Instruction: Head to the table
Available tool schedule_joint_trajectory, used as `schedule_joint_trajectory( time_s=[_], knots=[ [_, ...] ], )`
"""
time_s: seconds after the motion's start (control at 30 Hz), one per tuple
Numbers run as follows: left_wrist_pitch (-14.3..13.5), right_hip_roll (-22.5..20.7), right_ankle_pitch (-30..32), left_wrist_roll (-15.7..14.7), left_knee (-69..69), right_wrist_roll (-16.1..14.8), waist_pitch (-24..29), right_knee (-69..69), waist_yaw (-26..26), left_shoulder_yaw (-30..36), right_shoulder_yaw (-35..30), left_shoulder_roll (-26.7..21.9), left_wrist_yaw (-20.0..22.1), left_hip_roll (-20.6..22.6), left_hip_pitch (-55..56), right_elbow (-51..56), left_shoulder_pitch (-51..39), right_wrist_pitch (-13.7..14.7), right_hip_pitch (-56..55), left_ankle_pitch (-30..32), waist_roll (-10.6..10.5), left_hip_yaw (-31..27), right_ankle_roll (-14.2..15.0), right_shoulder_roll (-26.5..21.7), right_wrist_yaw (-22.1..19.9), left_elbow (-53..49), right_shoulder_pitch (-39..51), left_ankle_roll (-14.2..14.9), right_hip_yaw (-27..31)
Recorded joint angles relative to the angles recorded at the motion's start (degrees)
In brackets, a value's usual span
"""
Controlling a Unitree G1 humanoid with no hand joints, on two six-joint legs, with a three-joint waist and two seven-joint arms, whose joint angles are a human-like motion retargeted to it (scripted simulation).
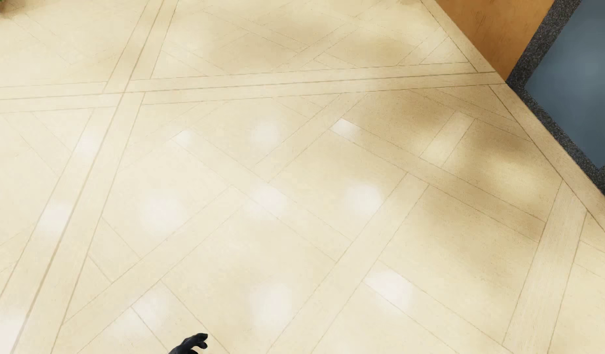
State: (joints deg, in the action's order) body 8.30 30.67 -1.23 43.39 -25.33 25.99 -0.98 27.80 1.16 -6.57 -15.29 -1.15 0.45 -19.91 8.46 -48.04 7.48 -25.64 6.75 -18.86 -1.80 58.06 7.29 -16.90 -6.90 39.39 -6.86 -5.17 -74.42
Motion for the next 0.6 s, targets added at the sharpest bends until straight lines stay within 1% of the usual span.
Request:
schedule_joint_trajectory(
  time_s=[0.03,0.07,0.1,0.13,0.17,0.2,0.23,0.27,0.3,0.33,0.37,0.4,0.43,0.47,0.5,0.53,0.57,0.6],
  knots=[
    [-0.32,4.82,4.52,1.17,1.53,-0.1,0.07,3.87,0.7,3.08,2.26,0.0,-1.44,4.06,0.23,0.8,-0.54,0.7,1.63,-0.85,-0.01,-3.11,-0.53,-0.72,-1.02,0.72,-1.27,-0.55,0.07],
    [-1.22,9.97,9.12,1.83,2.38,-0.26,0.25,8.66,1.09,5.78,3.21,-0.11,-2.75,7.98,0.37,2.26,-0.94,1.83,1.81,-1.8,0.2,-6.36,-4.42,-1.78,-0.97,0.83,-2.83,-0.92,3.81],
    [-1.79,13.53,11.4,1.19,2.42,-0.35,0.57,13.32,0.71,7.19,3.67,-0.36,-4.21,11.4,0.69,3.32,-1.3,2.92,-0.79,-2.86,0.65,-10.39,-9.7,-2.37,-0.8,0.74,-3.99,-1.54,13.58],
    [-1.54,11.48,9.14,-0.21,1.28,-0.31,1.03,18.02,-0.72,7.48,3.98,-0.76,-4.89,13.99,1.54,3.83,-1.61,3.58,-7.37,-4.17,0.99,-15.58,-10.2,-2.15,-0.22,0.14,-4.62,-2.38,31.49],
    [-0.78,4.95,4.17,-1.38,0.18,0.09,1.32,22.83,-1.9,7.26,4.32,-1.2,-4.04,15.91,2.44,3.95,-1.86,3.45,-13.82,-5.25,1.12,-20.35,-8.16,-1.29,0.1,-0.84,-4.67,-2.99,49.16],
    [0.09,-2.92,0.48,-3.05,0.04,0.55,1.4,27.8,-2.49,6.42,4.63,-1.36,-2.2,17.51,2.98,4.06,-2.0,3.12,-18.73,-5.78,1.14,-24.28,-5.98,0.03,0.37,-1.92,-4.32,-3.36,62.5],
    [0.59,-10.86,-1.52,-4.39,0.94,1.31,1.37,32.85,-2.69,5.9,4.42,-1.64,-0.32,19.17,3.01,4.48,-2.19,3.11,-22.77,-5.78,1.15,-27.64,-3.72,1.14,1.0,-2.85,-3.86,-3.55,72.33],
    [0.95,-18.45,-2.64,-5.61,2.14,2.59,1.3,37.42,-2.72,5.66,3.78,-1.98,0.84,20.68,2.74,5.45,-2.53,3.63,-26.28,-5.63,1.18,-30.79,-2.14,1.91,1.51,-3.56,-3.6,-3.63,79.36],
    [1.05,-23.92,-3.82,-6.6,2.78,4.25,1.26,40.83,-2.74,5.76,3.12,-2.52,1.17,21.88,2.59,6.99,-3.09,4.44,-29.75,-5.65,1.26,-34.05,-1.63,2.58,2.1,-4.17,-3.72,-3.6,82.77],
    [1.04,-26.64,-5.22,-7.29,3.09,5.52,1.26,42.65,-2.95,6.24,3.5,-3.26,1.08,23.14,2.58,9.28,-4.09,5.47,-33.61,-5.8,1.38,-37.64,-2.75,3.39,2.13,-4.3,-4.37,-3.58,83.03],
    [1.15,-26.46,-6.55,-7.63,3.37,6.8,1.28,42.32,-3.38,6.85,4.44,-3.93,1.13,24.62,2.47,11.85,-5.29,6.36,-37.65,-6.01,1.54,-41.57,-6.02,4.26,1.72,-4.14,-5.34,-3.56,80.42],
    [1.27,-25.31,-7.64,-7.42,3.59,7.74,1.27,39.64,-3.97,7.49,5.89,-4.39,1.66,26.26,2.21,14.81,-6.57,7.2,-41.2,-6.32,1.7,-45.72,-8.54,5.23,1.15,-3.08,-6.96,-3.61,76.73],
    [1.72,-25.11,-8.55,-7.09,3.69,8.37,1.19,34.64,-4.61,7.91,7.23,-4.65,1.99,27.75,1.65,17.28,-7.76,8.12,-43.99,-6.9,1.8,-49.56,-8.98,6.01,1.12,-1.66,-8.51,-3.76,73.8],
    [2.45,-25.92,-8.29,-6.73,3.65,9.16,1.07,27.34,-5.14,8.01,8.01,-4.72,2.54,28.95,0.88,18.88,-8.63,8.64,-46.09,-7.84,1.81,-52.99,-7.58,6.27,1.7,-0.14,-9.65,-3.71,71.93],
    [3.46,-28.3,-7.03,-6.15,3.89,9.87,0.88,17.33,-5.5,8.06,8.31,-4.84,3.17,29.69,-0.26,19.54,-9.05,8.88,-47.22,-8.8,1.74,-56.0,-5.89,6.19,2.65,1.42,-10.24,-3.45,71.99],
    [4.25,-31.03,-4.45,-5.93,4.67,10.84,0.55,4.84,-5.59,7.84,8.21,-5.04,3.67,29.83,-1.77,19.13,-8.82,8.41,-46.89,-9.44,1.6,-58.3,-2.77,5.93,4.3,2.93,-10.2,-3.05,72.61],
    [4.79,-33.75,-0.38,-5.94,5.5,12.68,0.18,-7.51,-5.64,7.61,7.73,-5.24,3.59,29.68,-3.54,18.02,-8.01,7.25,-45.69,-9.91,1.35,-59.91,1.28,5.34,6.43,4.56,-9.69,-2.63,75.23],
    [5.36,-35.34,1.86,-5.51,5.5,15.13,-0.13,-15.22,-5.6,7.84,6.99,-5.92,3.03,29.44,-5.13,16.48,-6.71,5.94,-44.05,-9.85,1.18,-61.27,2.88,4.74,8.56,6.08,-8.63,-2.47,77.43]
  ],
)
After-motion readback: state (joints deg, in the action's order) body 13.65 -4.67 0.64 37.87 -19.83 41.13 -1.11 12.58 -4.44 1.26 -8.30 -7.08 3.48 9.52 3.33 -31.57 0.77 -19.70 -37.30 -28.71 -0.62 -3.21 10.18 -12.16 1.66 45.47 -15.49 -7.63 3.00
